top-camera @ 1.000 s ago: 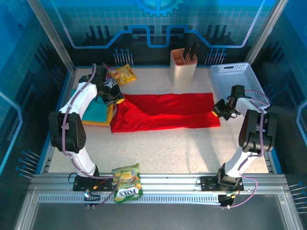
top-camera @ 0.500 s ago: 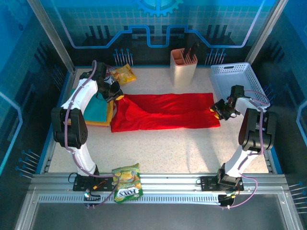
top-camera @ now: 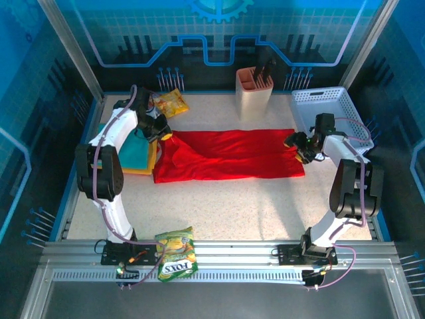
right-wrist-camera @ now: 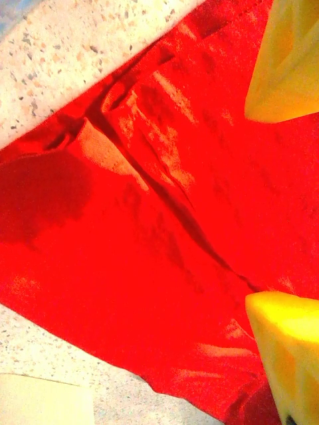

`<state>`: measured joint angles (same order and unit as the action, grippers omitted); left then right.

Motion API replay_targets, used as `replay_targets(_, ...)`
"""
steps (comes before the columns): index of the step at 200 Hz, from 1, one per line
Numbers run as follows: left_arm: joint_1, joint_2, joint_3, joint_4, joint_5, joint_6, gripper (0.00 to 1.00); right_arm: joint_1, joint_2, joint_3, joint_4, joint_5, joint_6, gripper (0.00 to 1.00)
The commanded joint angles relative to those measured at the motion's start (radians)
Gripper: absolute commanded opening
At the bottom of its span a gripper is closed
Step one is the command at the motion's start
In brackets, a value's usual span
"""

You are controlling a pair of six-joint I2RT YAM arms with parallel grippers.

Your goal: Fold and stack the t-shirts

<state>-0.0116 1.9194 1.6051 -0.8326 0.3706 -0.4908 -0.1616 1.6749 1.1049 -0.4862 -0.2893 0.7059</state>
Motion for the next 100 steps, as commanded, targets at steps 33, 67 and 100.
replay_targets(33, 0.012, 0.057, 0.094, -0.033, -0.028, 0.013, 0.00, 0.018, -0.024, -0.048, -0.010, -0.007, -0.017, 0.68)
replay_targets(67, 0.012, 0.121, 0.147, -0.043, -0.042, 0.012, 0.08, 0.027, -0.018, -0.065, 0.004, -0.022, -0.015, 0.68)
replay_targets(100, 0.012, 0.175, 0.180, -0.048, -0.072, 0.022, 0.44, 0.038, -0.038, -0.091, 0.017, -0.029, -0.021, 0.68)
